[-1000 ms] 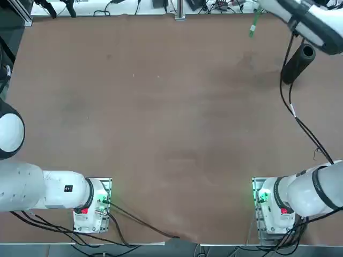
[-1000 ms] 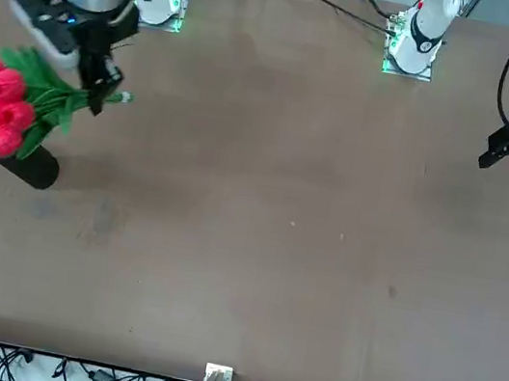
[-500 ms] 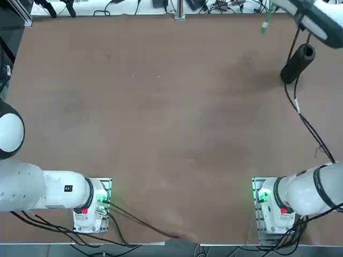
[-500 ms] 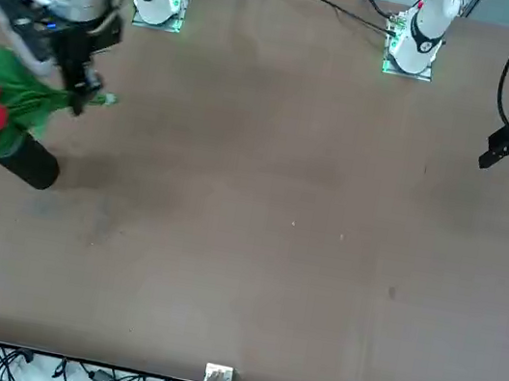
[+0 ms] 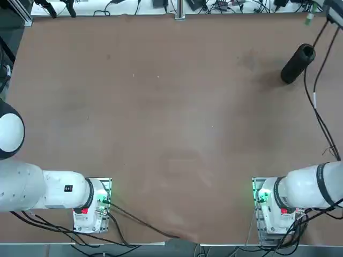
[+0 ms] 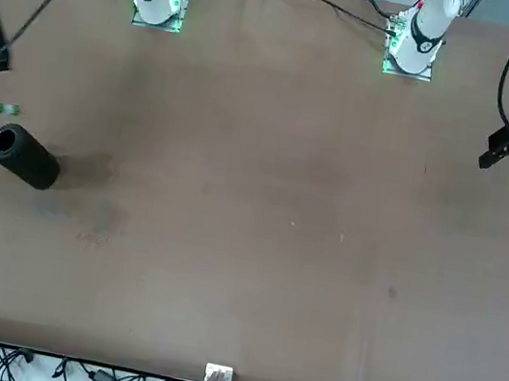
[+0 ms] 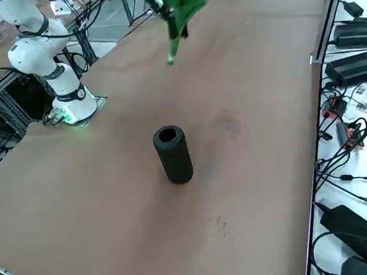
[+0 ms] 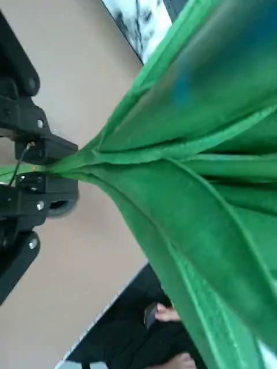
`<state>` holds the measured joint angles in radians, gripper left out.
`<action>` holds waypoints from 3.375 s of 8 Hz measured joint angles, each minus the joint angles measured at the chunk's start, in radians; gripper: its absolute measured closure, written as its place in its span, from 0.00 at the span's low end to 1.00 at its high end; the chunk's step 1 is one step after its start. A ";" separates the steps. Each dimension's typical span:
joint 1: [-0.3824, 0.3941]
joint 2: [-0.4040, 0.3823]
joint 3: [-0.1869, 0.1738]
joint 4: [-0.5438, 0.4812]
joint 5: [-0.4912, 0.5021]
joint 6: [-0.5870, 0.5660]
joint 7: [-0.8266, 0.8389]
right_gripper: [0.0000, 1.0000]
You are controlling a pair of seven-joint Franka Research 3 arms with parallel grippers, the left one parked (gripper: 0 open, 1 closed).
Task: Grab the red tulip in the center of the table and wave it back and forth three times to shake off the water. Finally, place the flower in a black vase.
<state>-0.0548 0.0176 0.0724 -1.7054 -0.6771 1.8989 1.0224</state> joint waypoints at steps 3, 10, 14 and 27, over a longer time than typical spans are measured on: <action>-0.184 -0.010 -0.002 -0.110 -0.012 0.179 0.035 0.89; -0.209 0.023 0.012 -0.335 -0.256 0.360 0.506 0.89; -0.187 0.081 0.031 -0.337 -0.315 0.368 0.671 0.89; 0.085 0.033 0.046 -0.189 0.029 -0.097 0.360 0.00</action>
<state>0.0304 0.0510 0.1181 -1.8942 -0.6479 1.8023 1.3825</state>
